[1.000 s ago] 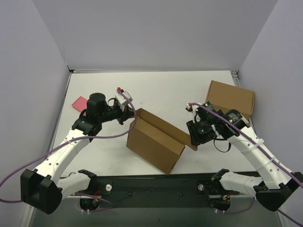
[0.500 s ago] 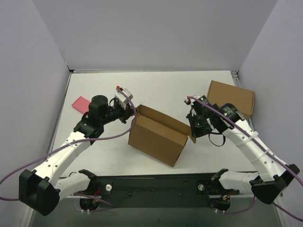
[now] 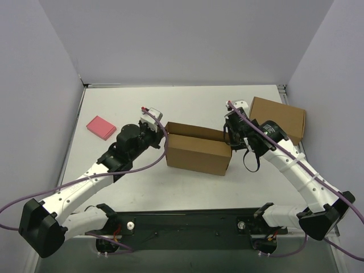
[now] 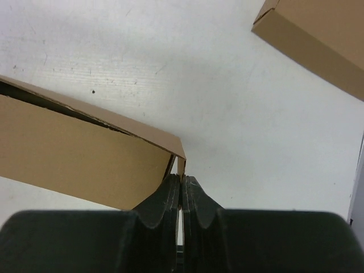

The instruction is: Fold the paper box

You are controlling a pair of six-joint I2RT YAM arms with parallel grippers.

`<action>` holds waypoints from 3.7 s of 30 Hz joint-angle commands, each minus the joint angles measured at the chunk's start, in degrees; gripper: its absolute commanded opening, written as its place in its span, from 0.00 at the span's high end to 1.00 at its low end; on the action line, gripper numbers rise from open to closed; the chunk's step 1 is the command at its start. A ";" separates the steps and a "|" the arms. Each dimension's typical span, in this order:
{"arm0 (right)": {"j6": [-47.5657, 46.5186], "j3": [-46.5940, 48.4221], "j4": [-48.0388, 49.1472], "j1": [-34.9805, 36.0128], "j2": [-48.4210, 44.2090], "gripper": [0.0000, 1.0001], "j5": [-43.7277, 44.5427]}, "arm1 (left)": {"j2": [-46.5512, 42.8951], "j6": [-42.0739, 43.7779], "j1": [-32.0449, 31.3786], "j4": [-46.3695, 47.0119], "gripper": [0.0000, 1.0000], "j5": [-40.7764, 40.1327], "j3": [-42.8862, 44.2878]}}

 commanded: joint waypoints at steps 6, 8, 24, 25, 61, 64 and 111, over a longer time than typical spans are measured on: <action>2.71 1.33 9.68 0.87 -0.29 1.00 4.16 | 3.87 -3.90 -3.72 6.21 1.00 -3.79 3.37; 3.33 0.18 11.60 0.87 -1.25 1.00 4.07 | 4.49 -4.69 -4.25 6.56 1.00 -4.50 3.11; 11.33 -5.18 19.17 -4.22 -3.02 1.00 -5.93 | 5.81 -3.65 -10.40 11.92 1.00 -10.21 -0.84; 11.60 -5.45 19.26 -5.45 -3.11 1.00 -6.99 | 5.89 -3.38 -10.75 12.09 1.00 -10.74 -1.28; 6.94 -18.46 19.17 -4.41 -11.63 1.00 -3.93 | 9.59 -12.95 -10.50 -0.21 1.00 -7.58 8.02; 6.94 -18.54 19.17 -4.14 -11.54 1.00 -3.58 | 9.94 -14.62 -10.23 -0.65 1.00 -7.40 8.20; 6.94 -18.81 20.58 -3.18 -11.46 1.00 -2.52 | 12.66 -18.41 -16.91 -7.41 1.00 -19.53 -2.25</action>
